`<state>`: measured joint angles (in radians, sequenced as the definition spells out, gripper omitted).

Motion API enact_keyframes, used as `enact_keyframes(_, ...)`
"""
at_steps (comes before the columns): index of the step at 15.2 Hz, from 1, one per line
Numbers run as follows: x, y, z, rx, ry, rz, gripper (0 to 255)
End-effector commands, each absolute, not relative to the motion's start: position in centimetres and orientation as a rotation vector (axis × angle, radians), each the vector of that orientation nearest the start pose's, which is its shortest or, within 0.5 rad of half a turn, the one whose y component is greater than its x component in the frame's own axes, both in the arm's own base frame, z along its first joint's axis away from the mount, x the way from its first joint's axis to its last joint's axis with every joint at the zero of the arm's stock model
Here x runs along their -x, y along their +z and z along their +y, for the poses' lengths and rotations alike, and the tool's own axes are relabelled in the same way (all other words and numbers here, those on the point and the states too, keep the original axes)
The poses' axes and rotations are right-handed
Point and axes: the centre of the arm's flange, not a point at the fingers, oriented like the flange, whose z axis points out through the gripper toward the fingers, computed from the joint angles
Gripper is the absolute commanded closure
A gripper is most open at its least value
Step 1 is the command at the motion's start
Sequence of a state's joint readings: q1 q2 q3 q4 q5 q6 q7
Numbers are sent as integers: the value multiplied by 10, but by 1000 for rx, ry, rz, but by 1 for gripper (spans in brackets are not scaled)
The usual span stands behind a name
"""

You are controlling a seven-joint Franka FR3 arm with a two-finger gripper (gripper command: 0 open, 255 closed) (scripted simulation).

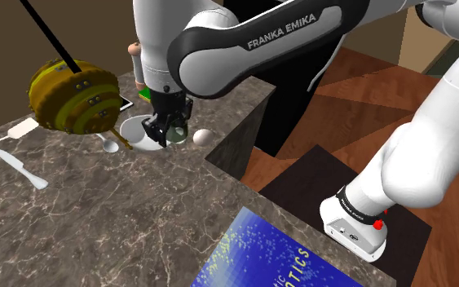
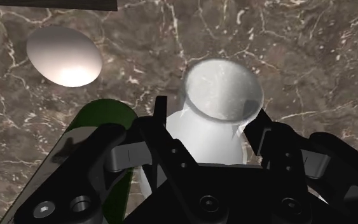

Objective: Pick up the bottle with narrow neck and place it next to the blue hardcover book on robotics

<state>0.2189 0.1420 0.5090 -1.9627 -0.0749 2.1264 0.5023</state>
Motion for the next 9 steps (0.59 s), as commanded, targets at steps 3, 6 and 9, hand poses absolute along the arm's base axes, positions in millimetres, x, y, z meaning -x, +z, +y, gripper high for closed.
enact_keyframes(3,-446,438,383,3088,-48,-401,255)
enact_keyframes(6,-446,453,383,3088,-48,-401,255)
enact_keyframes(9,-446,469,383,3088,-48,-401,255)
